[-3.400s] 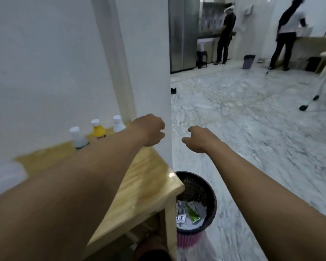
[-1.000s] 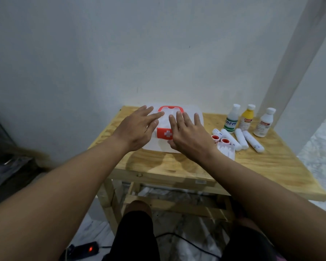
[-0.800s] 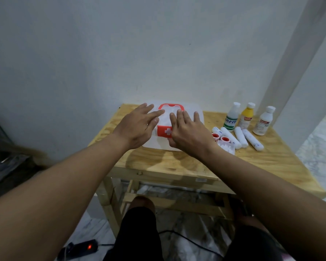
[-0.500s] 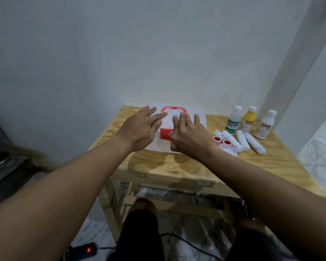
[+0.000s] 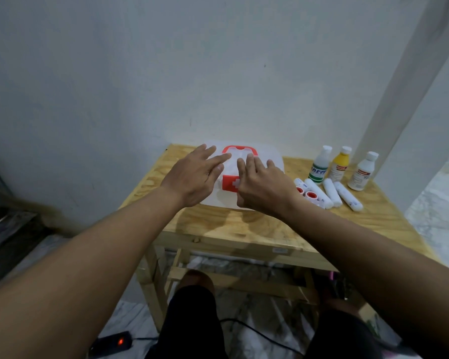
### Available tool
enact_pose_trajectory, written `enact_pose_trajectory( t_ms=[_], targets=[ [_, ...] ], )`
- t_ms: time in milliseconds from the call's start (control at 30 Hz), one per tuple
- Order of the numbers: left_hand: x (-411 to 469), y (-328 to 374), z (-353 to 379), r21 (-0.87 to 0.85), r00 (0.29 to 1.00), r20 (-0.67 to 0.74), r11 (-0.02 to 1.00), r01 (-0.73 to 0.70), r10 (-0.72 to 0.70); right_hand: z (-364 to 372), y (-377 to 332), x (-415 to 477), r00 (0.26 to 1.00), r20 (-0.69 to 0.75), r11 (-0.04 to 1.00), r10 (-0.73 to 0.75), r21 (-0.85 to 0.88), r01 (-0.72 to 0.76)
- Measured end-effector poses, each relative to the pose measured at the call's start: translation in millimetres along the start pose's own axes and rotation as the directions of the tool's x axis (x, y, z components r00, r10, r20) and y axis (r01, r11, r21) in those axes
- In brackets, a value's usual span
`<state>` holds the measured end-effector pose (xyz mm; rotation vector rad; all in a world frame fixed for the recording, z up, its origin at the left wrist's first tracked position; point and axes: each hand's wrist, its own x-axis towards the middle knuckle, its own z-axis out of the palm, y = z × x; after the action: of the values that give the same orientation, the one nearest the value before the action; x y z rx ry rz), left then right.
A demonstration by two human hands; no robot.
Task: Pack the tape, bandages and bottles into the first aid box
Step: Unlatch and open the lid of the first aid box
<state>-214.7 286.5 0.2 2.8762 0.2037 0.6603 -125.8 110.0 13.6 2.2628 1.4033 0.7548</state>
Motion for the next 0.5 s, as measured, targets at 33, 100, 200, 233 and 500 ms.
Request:
enact_pose_trajectory(
  t_ms=[33,100,200,233,500],
  targets=[
    [0,0,-1,0.008,1.0,0.005,1.0,-0.005,0.005,-1,3,-2,1.0,-0.002,1.0,-0.022,0.011,0.022],
    [0,-1,-3,0.028,1.0,0.025,0.999,-0.017,0.016,-1,15,-8,0.996,-0.039,0.995,-0.074,0.059,0.076],
    [0,1,-7,0.05,0.997,0.061,0.998,-0.038,0.035,-5,34,-15,0.99,-0.134,0.965,-0.031,0.252,0.065],
    [0,3,-8,0.078,0.997,0.059,0.996,-0.052,0.047,-6,37,-14,0.989,-0.148,0.938,0.006,0.345,0.045],
    [4,12,-11,0.445,0.933,0.071,0.825,-0.347,0.354,3,44,3,0.98,-0.062,0.74,0.187,0.666,-0.099]
  ],
)
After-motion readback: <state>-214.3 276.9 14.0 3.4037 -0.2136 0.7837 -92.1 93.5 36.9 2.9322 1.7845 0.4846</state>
